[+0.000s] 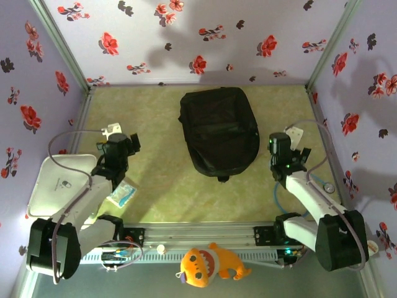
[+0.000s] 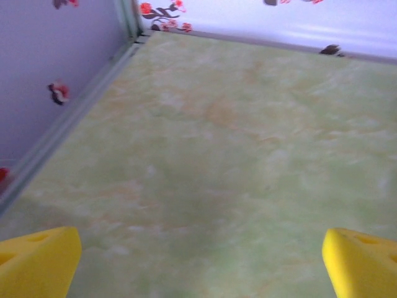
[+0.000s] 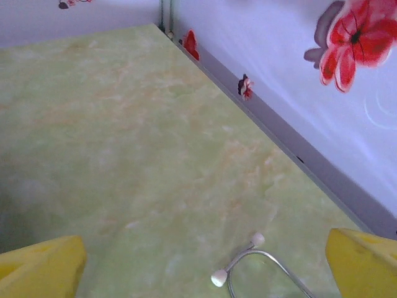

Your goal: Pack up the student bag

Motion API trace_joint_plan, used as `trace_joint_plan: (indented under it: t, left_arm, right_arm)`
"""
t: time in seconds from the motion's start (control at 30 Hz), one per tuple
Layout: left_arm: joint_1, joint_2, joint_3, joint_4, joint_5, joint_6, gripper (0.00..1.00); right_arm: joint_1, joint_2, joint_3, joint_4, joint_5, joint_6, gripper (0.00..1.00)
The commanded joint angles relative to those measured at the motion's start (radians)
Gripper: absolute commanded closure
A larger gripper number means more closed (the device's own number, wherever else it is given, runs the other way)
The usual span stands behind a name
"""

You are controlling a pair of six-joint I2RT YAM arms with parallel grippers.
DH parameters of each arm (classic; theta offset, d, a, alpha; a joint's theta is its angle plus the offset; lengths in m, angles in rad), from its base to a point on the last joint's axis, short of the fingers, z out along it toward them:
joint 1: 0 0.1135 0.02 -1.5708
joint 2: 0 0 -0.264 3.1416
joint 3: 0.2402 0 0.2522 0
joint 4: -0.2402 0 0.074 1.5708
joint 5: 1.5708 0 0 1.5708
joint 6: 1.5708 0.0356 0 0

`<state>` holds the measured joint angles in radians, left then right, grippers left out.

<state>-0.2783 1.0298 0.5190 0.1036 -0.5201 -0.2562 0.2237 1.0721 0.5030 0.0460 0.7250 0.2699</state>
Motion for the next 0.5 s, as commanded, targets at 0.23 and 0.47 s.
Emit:
trace_joint_plan:
  t: [0.23, 0.47]
  left_arm:
    - [0.116, 0.031, -0.128, 0.299, 0.069, 0.218, 0.00]
    - [0.198, 0.161, -0.208, 0.593, 0.369, 0.266, 0.00]
  right_arm:
    - [-0.035, 0.184, -0.131, 0.512, -0.016, -0.135, 0.01]
    - [-0.077, 0.314, -0.143, 0.740, -0.158, -0.207, 0.01]
